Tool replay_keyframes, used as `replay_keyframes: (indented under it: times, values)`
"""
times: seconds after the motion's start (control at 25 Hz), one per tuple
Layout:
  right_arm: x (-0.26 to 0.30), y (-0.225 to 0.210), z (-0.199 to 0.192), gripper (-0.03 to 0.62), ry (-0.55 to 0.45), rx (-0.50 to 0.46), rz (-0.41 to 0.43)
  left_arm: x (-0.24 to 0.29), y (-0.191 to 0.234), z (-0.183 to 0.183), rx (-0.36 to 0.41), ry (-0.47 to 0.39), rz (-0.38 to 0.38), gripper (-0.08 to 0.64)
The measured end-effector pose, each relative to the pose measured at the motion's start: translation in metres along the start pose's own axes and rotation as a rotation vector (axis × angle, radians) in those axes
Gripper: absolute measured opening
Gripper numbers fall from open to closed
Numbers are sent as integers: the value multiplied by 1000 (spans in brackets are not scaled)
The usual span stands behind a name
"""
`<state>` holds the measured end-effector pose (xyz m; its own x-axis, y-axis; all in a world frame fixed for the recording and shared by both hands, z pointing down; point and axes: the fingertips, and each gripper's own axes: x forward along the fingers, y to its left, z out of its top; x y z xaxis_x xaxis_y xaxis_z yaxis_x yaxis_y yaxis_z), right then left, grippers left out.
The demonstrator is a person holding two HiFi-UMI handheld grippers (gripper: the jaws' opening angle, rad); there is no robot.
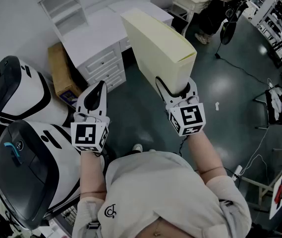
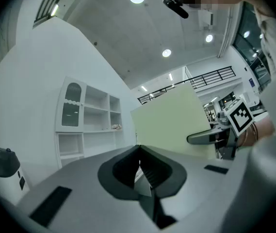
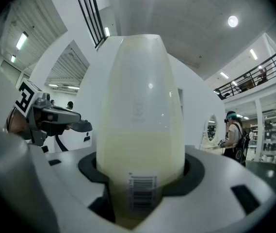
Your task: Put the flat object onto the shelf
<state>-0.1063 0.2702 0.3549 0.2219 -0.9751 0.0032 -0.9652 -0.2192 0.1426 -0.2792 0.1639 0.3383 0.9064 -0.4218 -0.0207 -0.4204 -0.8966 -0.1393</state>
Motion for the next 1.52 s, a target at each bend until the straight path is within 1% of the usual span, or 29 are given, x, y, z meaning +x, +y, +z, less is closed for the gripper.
replay_keyframes:
  times: [0.16, 0.48, 0.68, 0.8, 0.92, 1.08, 1.28, 1.52]
  values:
    - [8, 5, -3, 268, 13, 26, -1, 2, 11, -5, -19, 1, 0, 14]
    - [23, 7, -4, 272, 23, 2, -15, 15, 20, -10, -36, -9, -34, 14]
    - [38, 8, -10, 276, 38, 33, -27, 26, 31, -19, -46, -10, -55, 14]
    - [48, 6, -13, 276, 44, 35, -45, 32, 38, -25, -41, -5, -69, 14]
    - [61, 2, -14, 279, 43, 29, -58, 41, 50, -33, -48, 6, -65, 13]
    - [81, -11, -22, 281, 51, 47, -58, 57, 59, -43, -57, 20, -59, 14]
    - [122, -40, -34, 281, 46, 63, -28, 93, 68, -52, -42, 36, -25, 14]
    - [186, -97, -44, 281, 10, 56, 51, 162, 73, -59, -37, 43, 68, 14]
